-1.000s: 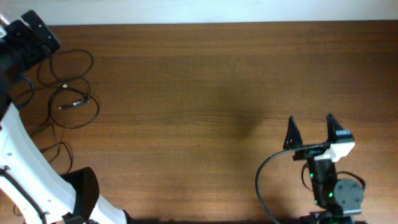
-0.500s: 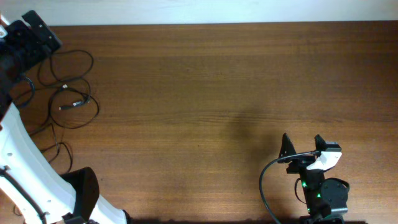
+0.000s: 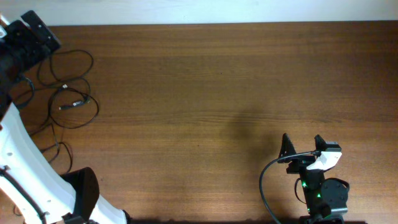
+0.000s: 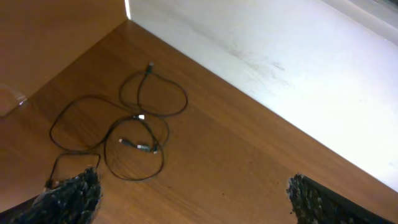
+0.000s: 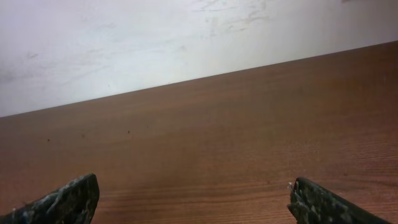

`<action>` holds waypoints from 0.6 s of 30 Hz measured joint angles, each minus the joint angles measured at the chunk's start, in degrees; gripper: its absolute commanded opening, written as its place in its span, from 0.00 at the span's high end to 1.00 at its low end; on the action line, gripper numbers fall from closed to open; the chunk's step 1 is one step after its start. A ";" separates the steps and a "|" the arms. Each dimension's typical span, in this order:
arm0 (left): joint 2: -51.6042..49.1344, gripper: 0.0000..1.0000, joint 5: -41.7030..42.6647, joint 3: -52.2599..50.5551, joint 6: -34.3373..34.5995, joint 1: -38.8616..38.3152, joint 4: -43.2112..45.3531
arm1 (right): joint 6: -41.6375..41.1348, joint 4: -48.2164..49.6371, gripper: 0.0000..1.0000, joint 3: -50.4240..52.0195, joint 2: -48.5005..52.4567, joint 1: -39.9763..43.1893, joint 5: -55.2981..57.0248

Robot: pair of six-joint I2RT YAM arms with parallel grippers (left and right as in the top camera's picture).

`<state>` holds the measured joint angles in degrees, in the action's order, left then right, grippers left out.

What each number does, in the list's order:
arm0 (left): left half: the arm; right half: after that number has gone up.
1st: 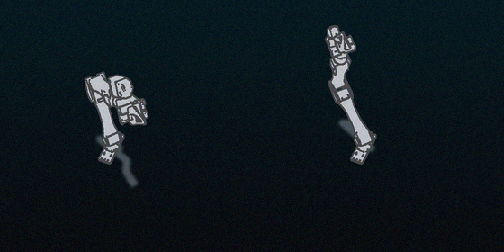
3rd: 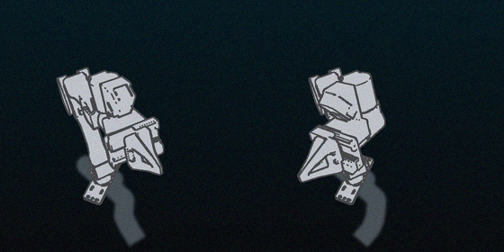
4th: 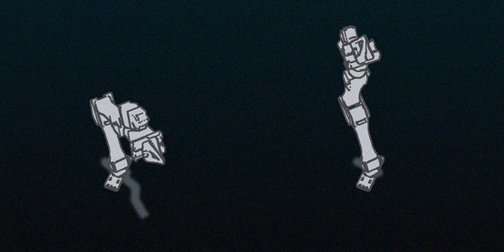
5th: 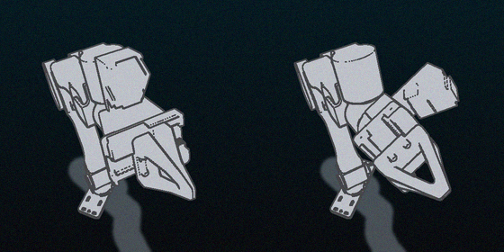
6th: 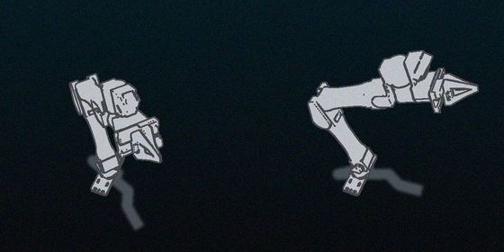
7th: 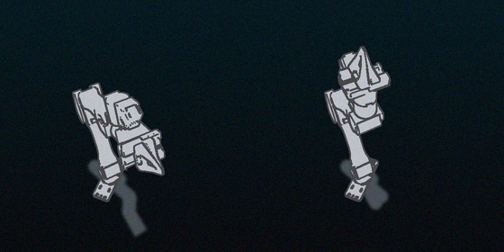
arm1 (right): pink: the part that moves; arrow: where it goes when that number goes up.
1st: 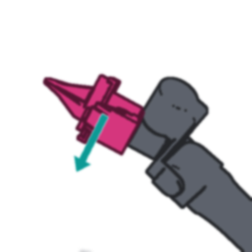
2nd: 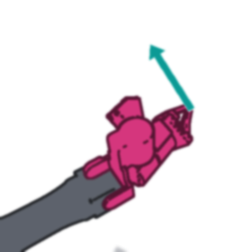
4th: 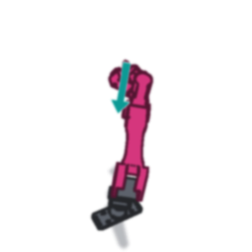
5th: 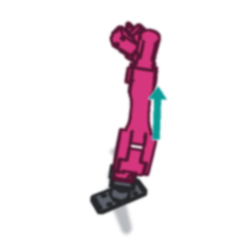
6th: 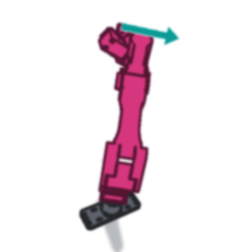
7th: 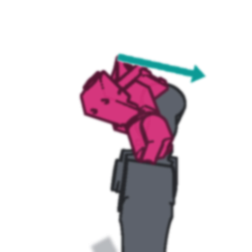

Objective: Untangle cables

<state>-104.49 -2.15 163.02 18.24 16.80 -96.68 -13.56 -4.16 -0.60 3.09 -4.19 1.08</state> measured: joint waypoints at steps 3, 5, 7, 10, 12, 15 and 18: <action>3.78 0.01 0.31 -10.51 0.02 -0.02 4.31 | 0.00 0.02 0.01 0.00 0.00 0.00 0.00; 9.73 0.01 0.66 -26.25 0.00 -1.18 15.32 | 0.02 0.00 0.01 0.00 0.02 0.00 0.00; 15.21 0.01 0.68 -39.04 -0.57 -3.78 24.55 | 0.02 0.02 0.01 -0.02 0.00 0.00 0.02; 28.98 0.01 1.36 -65.68 -3.37 -10.43 44.54 | 0.00 -0.07 0.01 -0.02 0.02 0.00 -0.02; 38.40 0.01 1.55 -81.44 -5.42 -13.05 55.82 | 0.02 0.00 0.01 -0.02 -0.02 0.00 0.04; 53.02 0.01 1.79 -107.67 -7.69 -14.75 74.90 | 0.00 -0.09 0.01 -0.02 -0.04 0.00 0.00; 63.21 0.01 3.98 -127.21 -11.19 -14.82 90.88 | 0.04 -0.04 0.01 -0.02 -0.15 0.00 0.00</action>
<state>-41.28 1.83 35.81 7.05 1.98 -5.80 -13.52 -4.21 -0.62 2.94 -4.19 1.08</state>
